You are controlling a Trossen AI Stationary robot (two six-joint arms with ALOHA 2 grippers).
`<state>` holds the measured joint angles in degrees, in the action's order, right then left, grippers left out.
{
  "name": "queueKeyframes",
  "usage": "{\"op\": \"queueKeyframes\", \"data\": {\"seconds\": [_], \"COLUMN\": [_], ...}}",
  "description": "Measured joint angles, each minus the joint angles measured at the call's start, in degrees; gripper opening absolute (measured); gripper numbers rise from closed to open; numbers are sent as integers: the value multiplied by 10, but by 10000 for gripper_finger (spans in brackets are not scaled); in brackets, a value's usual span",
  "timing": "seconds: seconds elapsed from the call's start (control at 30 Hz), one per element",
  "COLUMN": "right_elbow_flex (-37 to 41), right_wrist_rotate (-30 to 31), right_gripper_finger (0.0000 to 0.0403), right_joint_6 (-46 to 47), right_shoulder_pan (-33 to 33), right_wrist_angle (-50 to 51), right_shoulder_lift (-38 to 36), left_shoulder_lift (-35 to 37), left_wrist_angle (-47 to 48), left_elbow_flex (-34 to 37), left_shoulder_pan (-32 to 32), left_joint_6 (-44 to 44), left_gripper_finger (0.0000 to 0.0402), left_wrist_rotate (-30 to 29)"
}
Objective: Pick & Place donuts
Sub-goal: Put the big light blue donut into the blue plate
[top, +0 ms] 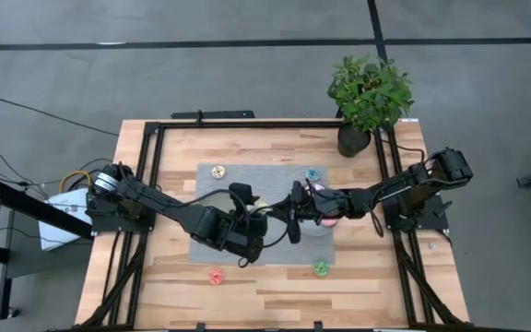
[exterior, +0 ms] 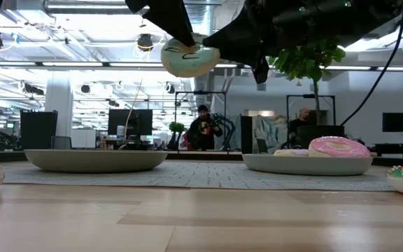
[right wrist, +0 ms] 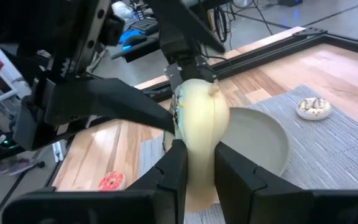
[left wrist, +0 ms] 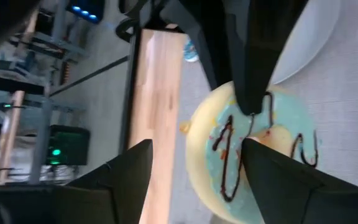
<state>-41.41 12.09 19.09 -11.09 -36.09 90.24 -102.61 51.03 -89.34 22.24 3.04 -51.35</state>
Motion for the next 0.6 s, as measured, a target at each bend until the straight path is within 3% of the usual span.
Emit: {"op": "queueKeyframes", "data": {"seconds": [0.23, 0.4, 0.53, 0.6], "right_elbow_flex": [0, 0, 0, 1], "right_wrist_rotate": [1, 0, 0, -1], "right_gripper_finger": [63, 63, 63, 63], "right_joint_6": [12, 26, 34, 35], "right_shoulder_pan": [9, 19, 19, 19], "right_wrist_angle": [21, 40, 52, 68], "right_shoulder_lift": [0, 0, -1, -8], "left_shoulder_lift": [16, 34, 37, 38], "left_wrist_angle": [82, 231, 368, 392], "left_elbow_flex": [0, 0, 0, 6], "left_shoulder_pan": [0, 3, 26, 42], "left_joint_6": [66, 232, 399, 469], "left_gripper_finger": [248, 248, 248, 248], "left_wrist_rotate": [-22, -52, -113, -156]}}
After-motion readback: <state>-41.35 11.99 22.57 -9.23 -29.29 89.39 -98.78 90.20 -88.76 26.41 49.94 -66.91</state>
